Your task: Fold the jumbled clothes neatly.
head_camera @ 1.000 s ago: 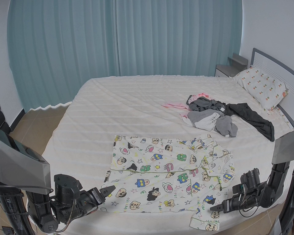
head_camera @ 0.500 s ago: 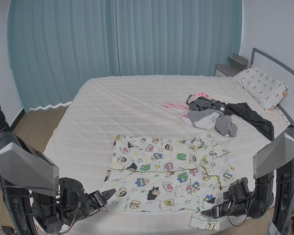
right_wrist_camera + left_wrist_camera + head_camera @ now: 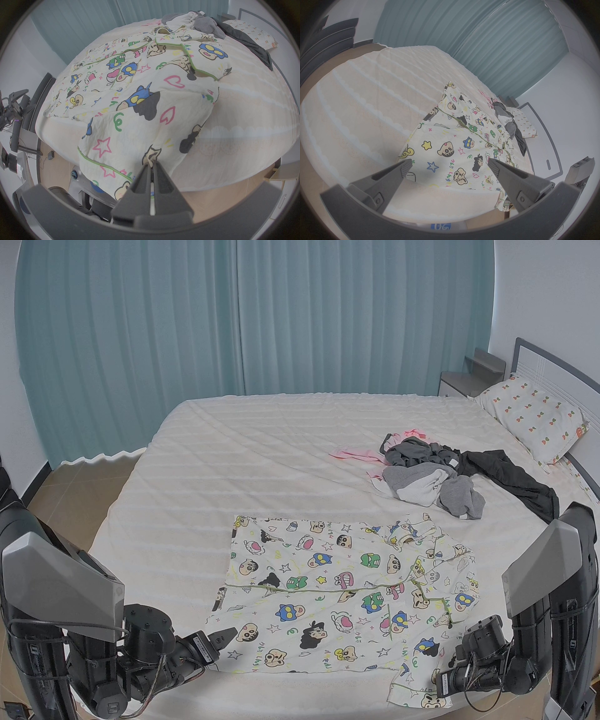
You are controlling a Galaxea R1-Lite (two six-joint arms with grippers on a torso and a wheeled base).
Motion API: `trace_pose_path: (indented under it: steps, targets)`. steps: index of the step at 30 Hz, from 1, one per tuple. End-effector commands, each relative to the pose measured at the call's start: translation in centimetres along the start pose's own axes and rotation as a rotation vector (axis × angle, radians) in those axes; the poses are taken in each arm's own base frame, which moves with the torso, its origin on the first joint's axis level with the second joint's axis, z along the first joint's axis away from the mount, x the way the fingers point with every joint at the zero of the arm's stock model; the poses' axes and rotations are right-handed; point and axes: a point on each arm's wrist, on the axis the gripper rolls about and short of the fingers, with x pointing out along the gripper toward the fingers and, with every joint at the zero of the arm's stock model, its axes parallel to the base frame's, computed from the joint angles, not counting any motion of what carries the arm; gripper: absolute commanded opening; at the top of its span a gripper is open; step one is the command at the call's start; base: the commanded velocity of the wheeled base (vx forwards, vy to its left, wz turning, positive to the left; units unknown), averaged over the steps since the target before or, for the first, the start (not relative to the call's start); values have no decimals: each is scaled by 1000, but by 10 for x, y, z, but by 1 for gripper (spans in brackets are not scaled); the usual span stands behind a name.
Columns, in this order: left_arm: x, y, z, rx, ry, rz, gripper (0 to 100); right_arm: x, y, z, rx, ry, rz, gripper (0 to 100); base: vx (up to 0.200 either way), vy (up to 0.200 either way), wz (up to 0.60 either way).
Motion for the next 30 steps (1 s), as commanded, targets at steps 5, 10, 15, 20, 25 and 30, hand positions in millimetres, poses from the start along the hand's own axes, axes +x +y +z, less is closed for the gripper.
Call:
trace_pose_path:
  steps: [5, 10, 15, 20, 25, 30]
  targets:
    - [0, -1, 1, 0, -16, -5, 100, -5, -6, -3, -41, 15, -75, 0, 0, 0, 0]
    - [0, -1, 1, 1, -17, -4, 100, -17, -6, -1, -51, 18, -78, 0, 0, 0, 0]
    - [-1, 0, -1, 6, -10, -1, 100, -27, -8, -6, -111, 96, -89, 0, 0, 0, 0]
    - [-2, 0, -6, 33, 14, 4, 100, -29, -9, -10, -127, 131, -98, 0, 0, 0, 0]
    - [4, 7, -12, 83, 45, 43, 100, -32, -10, -12, -153, 158, -102, 0, 0, 0, 0]
    - [14, 20, -23, 167, 57, 154, 100, -33, -10, -12, -157, 161, -103, 0, 0, 0, 0]
